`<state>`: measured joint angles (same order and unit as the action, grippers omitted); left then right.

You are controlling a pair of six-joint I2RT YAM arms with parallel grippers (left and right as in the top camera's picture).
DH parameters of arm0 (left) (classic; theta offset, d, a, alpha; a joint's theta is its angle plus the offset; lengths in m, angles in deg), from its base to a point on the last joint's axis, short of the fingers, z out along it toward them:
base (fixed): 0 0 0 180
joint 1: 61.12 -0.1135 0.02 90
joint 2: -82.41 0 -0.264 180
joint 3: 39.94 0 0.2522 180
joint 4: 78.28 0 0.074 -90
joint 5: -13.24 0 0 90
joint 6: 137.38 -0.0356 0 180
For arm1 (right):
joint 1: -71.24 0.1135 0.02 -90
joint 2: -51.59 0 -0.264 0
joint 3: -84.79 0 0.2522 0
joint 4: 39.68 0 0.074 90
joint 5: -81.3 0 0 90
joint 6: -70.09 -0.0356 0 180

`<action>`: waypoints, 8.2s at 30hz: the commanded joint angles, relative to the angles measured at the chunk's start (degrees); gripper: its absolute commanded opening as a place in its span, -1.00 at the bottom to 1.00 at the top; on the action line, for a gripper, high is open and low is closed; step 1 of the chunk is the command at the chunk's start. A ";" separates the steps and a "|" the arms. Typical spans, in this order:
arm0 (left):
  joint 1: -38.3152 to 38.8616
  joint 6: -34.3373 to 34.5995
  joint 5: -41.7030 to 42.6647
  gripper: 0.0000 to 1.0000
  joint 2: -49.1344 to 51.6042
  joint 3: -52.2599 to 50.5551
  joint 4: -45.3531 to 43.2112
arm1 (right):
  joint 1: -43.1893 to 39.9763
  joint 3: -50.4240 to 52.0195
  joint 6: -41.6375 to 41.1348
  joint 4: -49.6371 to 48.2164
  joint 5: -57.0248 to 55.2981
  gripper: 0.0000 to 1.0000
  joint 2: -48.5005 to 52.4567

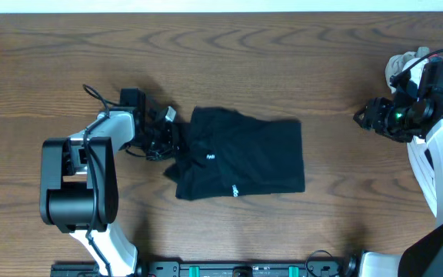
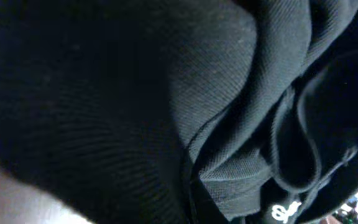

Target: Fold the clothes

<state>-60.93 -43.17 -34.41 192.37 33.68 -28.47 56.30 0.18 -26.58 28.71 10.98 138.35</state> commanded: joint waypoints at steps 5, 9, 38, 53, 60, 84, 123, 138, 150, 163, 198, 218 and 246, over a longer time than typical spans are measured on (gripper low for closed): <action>0.55 -7.21 -12.02 -0.88 -10.16 16.41 19.54 | -0.33 -0.94 0.98 0.07 0.24 0.15 -0.72; 3.06 -7.39 -13.92 -0.88 -12.83 23.89 26.18 | -0.33 -0.94 0.98 0.02 0.24 0.16 -0.72; 35.60 8.74 -21.92 -0.13 -0.63 29.70 19.87 | -0.33 -0.94 0.96 0.90 0.26 0.18 -0.72; 23.21 8.17 -37.92 -0.88 -8.74 27.23 30.18 | -0.33 -0.94 0.98 2.05 0.26 0.21 -0.72; 22.91 9.18 -23.06 -0.88 -7.13 12.76 19.45 | -0.33 -0.94 0.98 2.16 0.26 0.21 -0.72; 32.24 11.82 -21.75 -0.67 -12.50 12.17 14.73 | 2.40 -0.92 8.15 2.93 14.40 0.15 -0.72; 13.75 3.30 -19.58 0.19 -5.03 12.46 15.69 | 36.59 7.54 4.52 -13.77 4.55 -0.24 10.82; 12.15 -14.43 -8.57 0.77 -2.43 11.45 12.02 | 32.44 7.54 6.75 -9.27 0.17 0.45 -7.37; 15.06 -27.54 7.39 0.08 3.10 10.32 12.35 | 32.35 7.54 6.64 -7.91 -0.37 0.42 -7.37; 4.04 -5.22 12.13 -0.88 -1.27 12.39 -2.40 | 31.71 7.54 5.88 -6.14 -2.64 0.40 -7.37; -33.27 19.12 -19.89 0.15 -5.97 8.50 6.93 | 31.39 7.54 5.88 -4.92 -2.75 0.35 -7.37; -9.33 -9.68 -11.39 -0.55 -39.54 12.98 15.30 | 28.94 4.42 -1.49 -9.33 -2.78 0.22 -10.14; 17.27 -14.67 -38.56 0.96 -56.76 19.12 32.94 | 27.17 -2.64 3.34 3.13 -10.45 0.99 -40.68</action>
<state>-43.95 -57.51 -72.29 135.67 52.39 4.30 83.75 -2.22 -23.57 31.35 1.49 97.87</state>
